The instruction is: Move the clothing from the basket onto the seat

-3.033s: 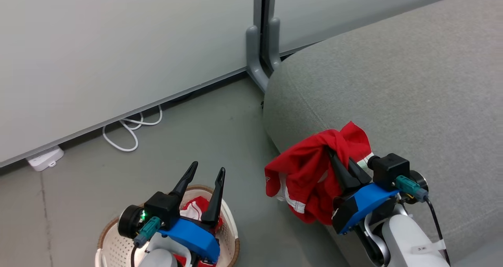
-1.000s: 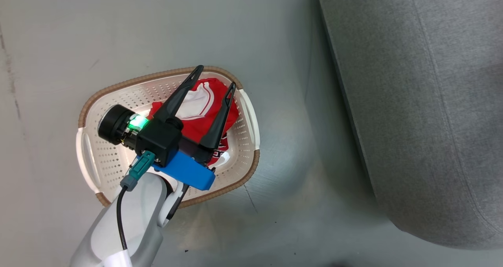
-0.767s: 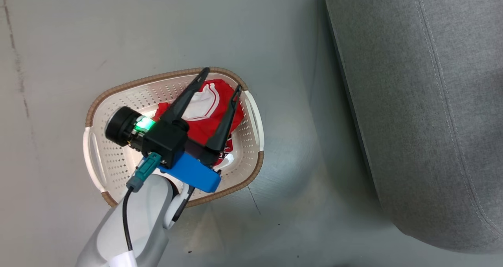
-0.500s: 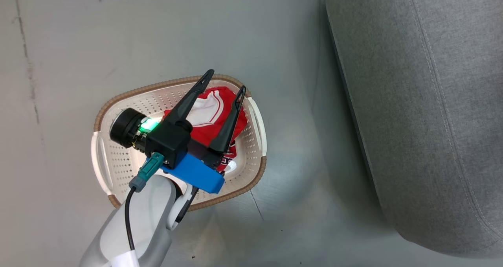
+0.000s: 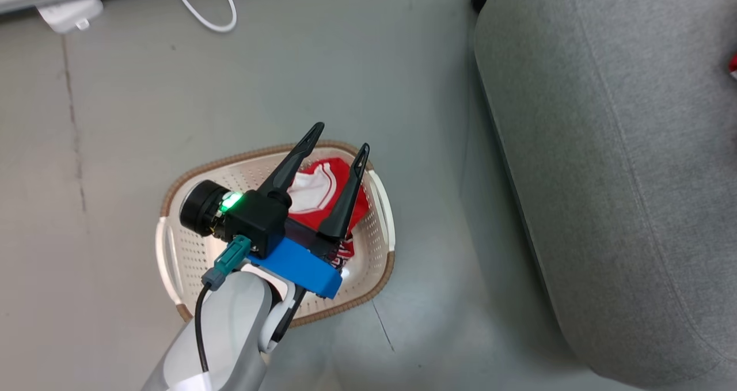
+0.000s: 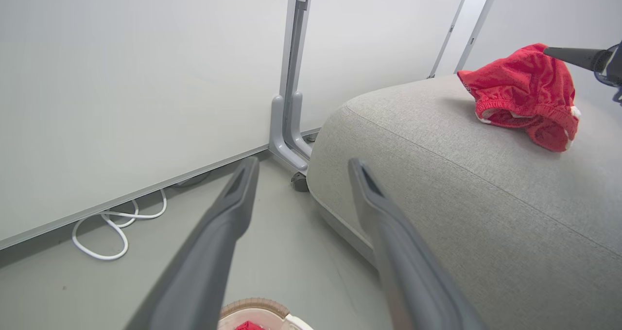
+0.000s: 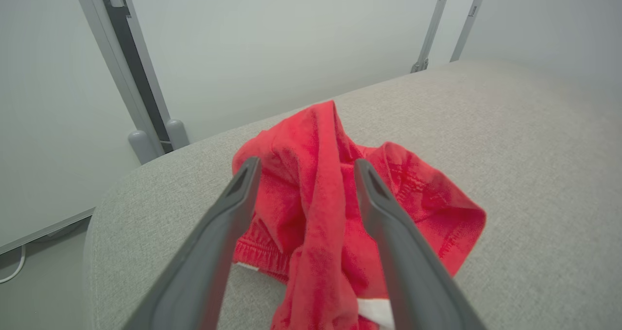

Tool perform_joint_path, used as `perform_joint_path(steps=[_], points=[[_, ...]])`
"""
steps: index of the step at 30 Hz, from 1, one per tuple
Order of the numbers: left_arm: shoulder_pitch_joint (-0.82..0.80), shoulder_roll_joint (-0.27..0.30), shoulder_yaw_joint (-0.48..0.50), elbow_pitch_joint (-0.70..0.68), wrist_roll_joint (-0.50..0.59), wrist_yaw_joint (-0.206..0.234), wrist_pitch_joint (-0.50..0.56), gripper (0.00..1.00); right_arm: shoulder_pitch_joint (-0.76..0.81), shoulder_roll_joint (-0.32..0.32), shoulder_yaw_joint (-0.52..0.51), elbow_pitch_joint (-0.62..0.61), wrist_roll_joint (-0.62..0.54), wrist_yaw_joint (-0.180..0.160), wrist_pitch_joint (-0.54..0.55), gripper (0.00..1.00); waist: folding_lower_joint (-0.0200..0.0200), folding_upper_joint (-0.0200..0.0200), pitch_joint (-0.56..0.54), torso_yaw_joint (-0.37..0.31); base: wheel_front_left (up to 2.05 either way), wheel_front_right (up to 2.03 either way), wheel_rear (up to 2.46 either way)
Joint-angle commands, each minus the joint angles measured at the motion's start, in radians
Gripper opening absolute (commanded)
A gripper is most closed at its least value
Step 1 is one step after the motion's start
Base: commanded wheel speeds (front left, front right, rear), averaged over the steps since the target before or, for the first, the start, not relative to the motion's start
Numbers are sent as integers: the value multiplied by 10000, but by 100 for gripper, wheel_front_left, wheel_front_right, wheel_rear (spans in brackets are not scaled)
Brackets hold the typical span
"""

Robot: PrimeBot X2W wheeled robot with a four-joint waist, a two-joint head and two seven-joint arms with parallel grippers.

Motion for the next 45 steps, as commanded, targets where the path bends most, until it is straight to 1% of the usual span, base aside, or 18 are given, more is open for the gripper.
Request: perform_joint_path(steps=[1,7,10,14,15,16,17,24,26,29,32,37,40,45], points=[[179,-100,135,69,-95,-25,-51,100,390,-70,133,-225,0,1,-86,100,0,0,-600,119,0,0,0],[814,-399,594,316,-271,-25,-50,100,1330,226,939,-1107,-115,1,227,100,0,0,-1818,199,0,0,0],[1220,-528,896,389,-315,-25,-50,100,1953,342,1442,-1798,-237,1,513,100,0,0,-2427,261,0,0,0],[1812,-659,1371,557,-305,-23,-50,100,2888,675,1963,-2915,-317,1,873,100,0,0,-3237,375,0,0,0],[1812,-659,1371,557,-305,-23,-50,100,2888,675,1963,-2915,-317,1,873,100,0,0,-3237,375,0,0,0],[2094,-713,1613,603,-282,-16,-50,100,3389,897,2249,-3557,-231,1,1054,100,0,0,-3541,433,0,0,0],[2094,-713,1613,603,-282,-16,-50,100,3389,897,2249,-3557,-231,1,1054,100,0,0,-3541,433,0,0,0],[2966,-800,2469,775,-210,60,-50,100,5317,1649,3191,-5662,107,1,1432,100,0,0,-4425,833,0,0,0],[3148,-814,2718,802,-166,91,-51,100,5836,1886,3483,-6183,174,1,1435,100,0,0,-4566,975,0,0,0],[3376,-819,3052,807,-134,128,-51,100,6535,2275,3651,-6778,56,3,1456,100,0,0,-4700,1223,0,0,0],[3569,-844,3354,794,-74,153,-50,100,7119,2584,3861,-7165,-42,3,1481,100,0,0,-4822,1491,0,0,0],[3880,-854,3869,685,20,176,-50,100,7736,3029,4098,-7591,-416,1,1169,100,0,0,-4952,1757,0,0,0],[4070,-841,4180,621,74,182,-50,100,7987,3216,4081,-7583,-456,1,1034,100,0,0,-5007,1840,0,0,0],[4355,-866,4446,558,225,119,-50,100,8245,3296,4094,-7305,-251,3,895,100,0,0,-5086,1932,0,0,0]])
